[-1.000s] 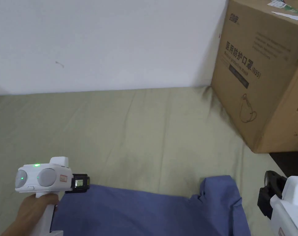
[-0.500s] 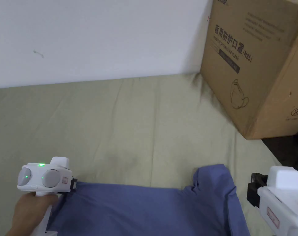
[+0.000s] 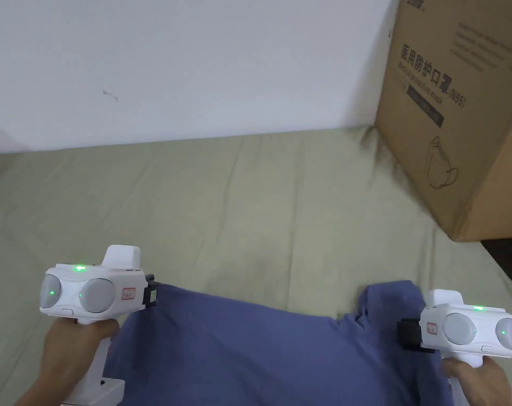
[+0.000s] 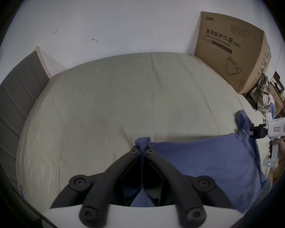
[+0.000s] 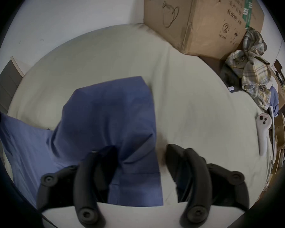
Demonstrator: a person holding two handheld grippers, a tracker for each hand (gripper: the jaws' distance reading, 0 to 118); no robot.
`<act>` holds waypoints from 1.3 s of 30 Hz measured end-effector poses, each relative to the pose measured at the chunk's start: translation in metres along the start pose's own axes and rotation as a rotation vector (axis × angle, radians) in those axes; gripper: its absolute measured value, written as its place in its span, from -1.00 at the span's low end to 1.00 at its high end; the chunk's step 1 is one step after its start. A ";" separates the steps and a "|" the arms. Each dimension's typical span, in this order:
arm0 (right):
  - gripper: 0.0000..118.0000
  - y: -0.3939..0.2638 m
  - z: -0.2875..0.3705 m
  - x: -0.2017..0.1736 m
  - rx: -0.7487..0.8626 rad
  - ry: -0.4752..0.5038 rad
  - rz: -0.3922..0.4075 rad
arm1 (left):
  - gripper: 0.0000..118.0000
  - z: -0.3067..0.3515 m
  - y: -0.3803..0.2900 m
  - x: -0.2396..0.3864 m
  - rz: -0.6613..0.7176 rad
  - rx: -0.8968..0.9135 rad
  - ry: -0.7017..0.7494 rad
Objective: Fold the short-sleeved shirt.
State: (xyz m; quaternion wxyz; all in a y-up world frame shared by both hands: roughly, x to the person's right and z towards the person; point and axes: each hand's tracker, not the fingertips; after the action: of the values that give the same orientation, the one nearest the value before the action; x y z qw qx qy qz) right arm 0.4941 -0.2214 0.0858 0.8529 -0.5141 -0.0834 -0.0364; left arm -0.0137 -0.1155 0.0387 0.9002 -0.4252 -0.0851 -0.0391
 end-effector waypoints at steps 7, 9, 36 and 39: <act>-0.95 0.000 0.019 -0.003 0.080 0.016 0.042 | -1.00 0.014 -0.010 -0.006 0.041 0.006 0.010; -0.95 -0.001 0.037 0.000 0.133 0.026 0.028 | -1.00 0.024 -0.014 -0.008 0.066 0.017 0.014; -0.95 0.137 0.427 -0.034 0.964 0.269 0.080 | -1.00 0.326 0.135 -0.054 0.154 0.606 0.181; -0.96 0.160 0.443 -0.039 1.018 0.260 0.097 | -1.00 0.337 0.156 -0.058 0.166 0.648 0.184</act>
State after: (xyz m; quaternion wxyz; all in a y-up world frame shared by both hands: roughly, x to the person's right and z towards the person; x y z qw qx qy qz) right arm 0.4333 0.2440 0.1420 0.9987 -0.0293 0.0397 -0.0151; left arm -0.0890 0.2437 0.1199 0.9925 -0.1176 0.0235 0.0250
